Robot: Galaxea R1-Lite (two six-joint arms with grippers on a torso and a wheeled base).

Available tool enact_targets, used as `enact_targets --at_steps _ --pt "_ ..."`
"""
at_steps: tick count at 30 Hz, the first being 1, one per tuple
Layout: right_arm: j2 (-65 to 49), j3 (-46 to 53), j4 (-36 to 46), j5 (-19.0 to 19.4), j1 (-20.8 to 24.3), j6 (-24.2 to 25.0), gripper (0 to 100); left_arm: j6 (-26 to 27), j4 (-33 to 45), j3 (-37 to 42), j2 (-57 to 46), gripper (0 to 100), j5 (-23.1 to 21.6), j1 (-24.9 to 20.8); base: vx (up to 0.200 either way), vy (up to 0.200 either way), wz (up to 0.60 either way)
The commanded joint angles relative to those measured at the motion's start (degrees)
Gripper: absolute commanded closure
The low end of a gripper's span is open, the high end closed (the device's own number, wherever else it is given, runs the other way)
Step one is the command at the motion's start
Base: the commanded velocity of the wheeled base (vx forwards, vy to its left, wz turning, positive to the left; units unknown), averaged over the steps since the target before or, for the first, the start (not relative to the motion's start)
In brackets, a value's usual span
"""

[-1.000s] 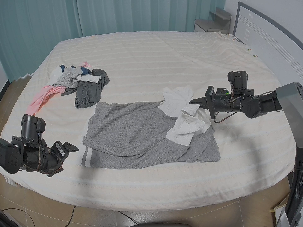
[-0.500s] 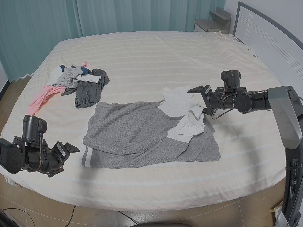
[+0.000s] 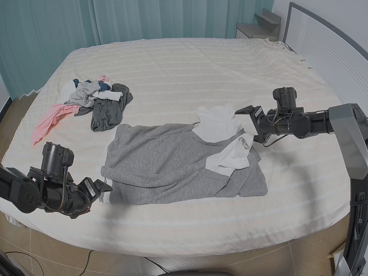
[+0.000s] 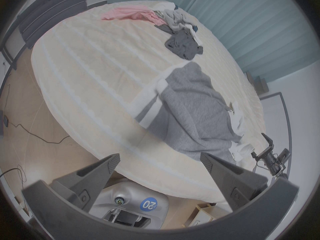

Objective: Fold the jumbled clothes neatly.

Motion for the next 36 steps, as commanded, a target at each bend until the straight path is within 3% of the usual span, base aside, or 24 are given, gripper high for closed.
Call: enact_targets --at_steps 1,4,12,18,25,36 --pt "-0.62 -1.71 -2.68 0.01 1.00 2.64 0 -0.13 0.00 0.05 1.46 0 0.38 -1.40 0.000 0.000 0.00" --pt "0.17 -3.30 -7.07 -0.34 3.20 6.50 0 -0.13 0.00 0.31 1.64 0 0.47 -1.49 0.000 0.000 0.00" --pt "4.74 -10.41 -4.70 -5.17 3.72 6.33 0 -0.39 0.00 0.66 1.46 0 1.00 -1.67 0.000 0.000 0.00" --pt "7.56 -15.06 -3.82 -12.82 4.43 6.41 0 -0.74 0.00 0.66 1.28 0 2.49 -2.19 0.000 0.000 0.00" --pt "6.77 -15.06 -3.73 -15.37 5.48 6.24 0 -0.83 -0.08 0.57 1.20 0 2.49 -2.54 0.000 0.000 0.00" --pt "5.27 -15.06 5.58 -18.09 3.99 -0.27 0 -1.89 -2.63 1.72 0.93 0 2.67 -2.81 0.000 0.000 0.00"
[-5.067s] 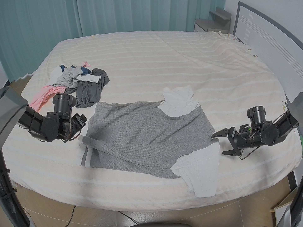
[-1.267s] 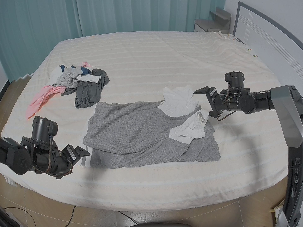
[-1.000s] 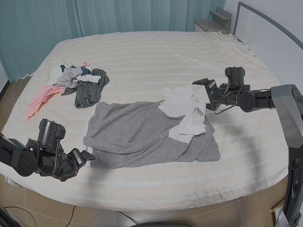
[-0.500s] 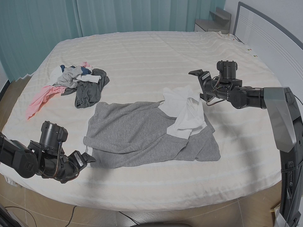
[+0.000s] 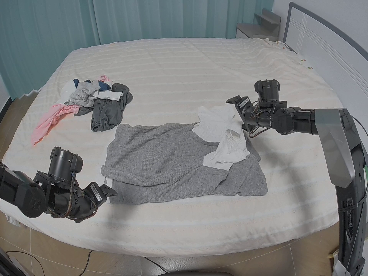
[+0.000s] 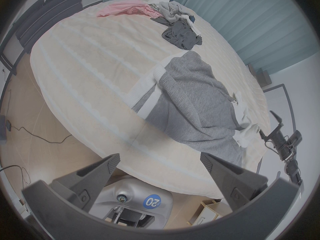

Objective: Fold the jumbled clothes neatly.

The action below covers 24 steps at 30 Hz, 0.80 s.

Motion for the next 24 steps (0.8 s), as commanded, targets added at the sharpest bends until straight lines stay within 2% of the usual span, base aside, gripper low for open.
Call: enact_targets --at_steps 1,5,8,11,14,15,21,24 --pt "-1.08 -0.01 0.69 -0.27 -1.06 -1.67 0 -0.09 -0.39 0.66 -0.18 0 0.06 -0.04 0.000 0.000 0.00" --pt "-1.08 -0.01 0.95 -0.36 -1.24 -4.66 0 -0.09 -0.57 1.10 -0.09 0 0.06 -0.22 0.000 0.000 0.00" --pt "-1.34 0.06 1.39 -0.36 -1.85 -4.74 0 -0.09 -0.57 1.10 -0.09 0 0.06 -0.39 0.000 0.000 0.00" --pt "-4.51 5.59 4.12 -0.18 -2.29 -4.31 0 -0.09 -0.65 1.10 -0.09 0 0.06 -0.83 0.000 0.000 0.00" --pt "-4.77 6.39 4.12 -0.18 -2.20 -4.22 0 -0.09 -0.65 1.10 -0.09 0 0.06 -0.83 0.000 0.000 0.00" --pt "-7.94 15.61 3.24 -0.09 -1.59 -4.66 0 -0.09 -0.74 1.01 -0.18 0 -0.03 -1.01 0.000 0.000 0.00" --pt "-10.75 24.84 -0.28 1.40 -0.97 -4.48 0 -0.01 -2.41 1.18 -0.27 0 0.50 -1.45 0.000 0.000 0.00" --pt "-11.80 30.64 -5.02 2.37 0.34 -4.92 0 0.08 -3.11 1.18 -1.85 0 2.61 -3.12 0.000 0.000 0.00"
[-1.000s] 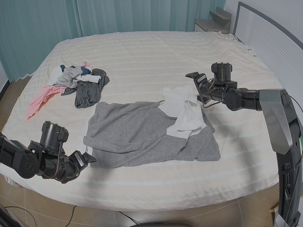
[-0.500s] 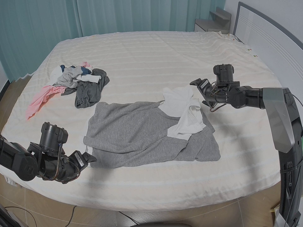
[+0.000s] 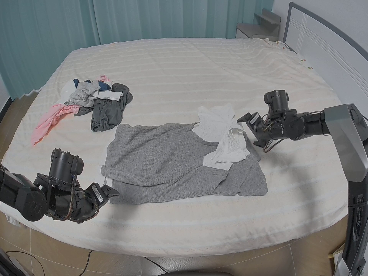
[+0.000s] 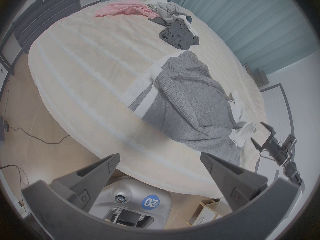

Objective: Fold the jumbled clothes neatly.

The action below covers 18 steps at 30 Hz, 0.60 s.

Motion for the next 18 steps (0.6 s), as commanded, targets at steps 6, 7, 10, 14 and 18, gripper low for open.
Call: enact_targets --at_steps 6,7,10,14,18 --pt "-5.28 17.87 -12.47 2.87 2.49 -4.06 0 0.13 -1.15 0.05 -4.52 0 2.13 -3.12 0.000 0.000 0.00" --pt "-5.28 17.87 -12.82 2.87 2.49 -4.06 0 0.04 -1.15 0.05 -4.52 0 2.13 -3.03 0.000 0.000 0.00" --pt "-5.36 17.96 -16.60 2.78 2.23 -3.71 0 0.04 -1.24 1.11 -5.13 0 2.13 -3.03 0.000 0.000 0.00" --pt "-6.77 18.75 -19.06 2.61 2.14 -3.89 0 0.04 -2.65 2.60 -5.48 0 2.13 -3.03 0.000 0.000 0.00" --pt "-7.12 21.65 -19.41 2.96 2.49 -7.84 0 0.04 -5.28 3.83 -5.48 0 2.13 -3.12 0.000 0.000 0.00"
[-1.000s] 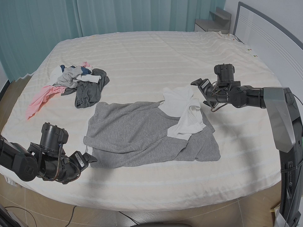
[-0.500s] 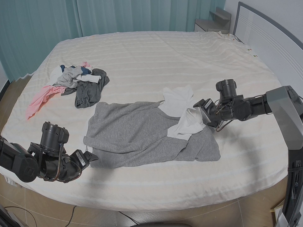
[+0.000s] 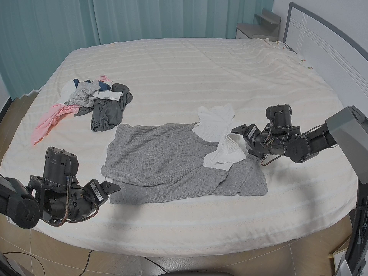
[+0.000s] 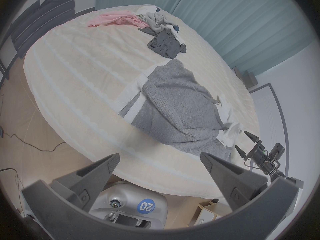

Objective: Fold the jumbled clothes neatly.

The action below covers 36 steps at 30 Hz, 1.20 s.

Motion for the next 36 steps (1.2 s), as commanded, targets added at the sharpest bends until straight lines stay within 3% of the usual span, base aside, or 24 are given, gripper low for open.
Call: enact_targets --at_steps 1,7,12,29,36 --pt "-1.04 2.64 -0.25 0.06 0.22 -3.84 0 -0.04 -1.85 1.32 -0.65 0 0.02 -0.11 0.000 0.000 0.00" --pt "-0.86 8.09 -9.65 0.14 0.57 -8.76 0 -0.04 -2.47 1.32 -1.35 0 0.02 -0.11 0.000 0.000 0.00" --pt "1.34 8.70 -11.06 0.14 1.01 -14.12 0 -0.04 -2.47 1.32 -1.35 0 0.02 -0.54 0.000 0.000 0.00" --pt "7.49 3.69 -10.80 -0.12 1.27 -16.50 0 -0.04 -2.47 1.93 -1.35 0 0.11 -0.46 0.000 0.000 0.00" --pt "10.57 -6.41 -9.13 -0.12 2.94 -15.62 0 -0.04 -2.47 2.02 -1.35 0 0.11 -0.46 0.000 0.000 0.00"
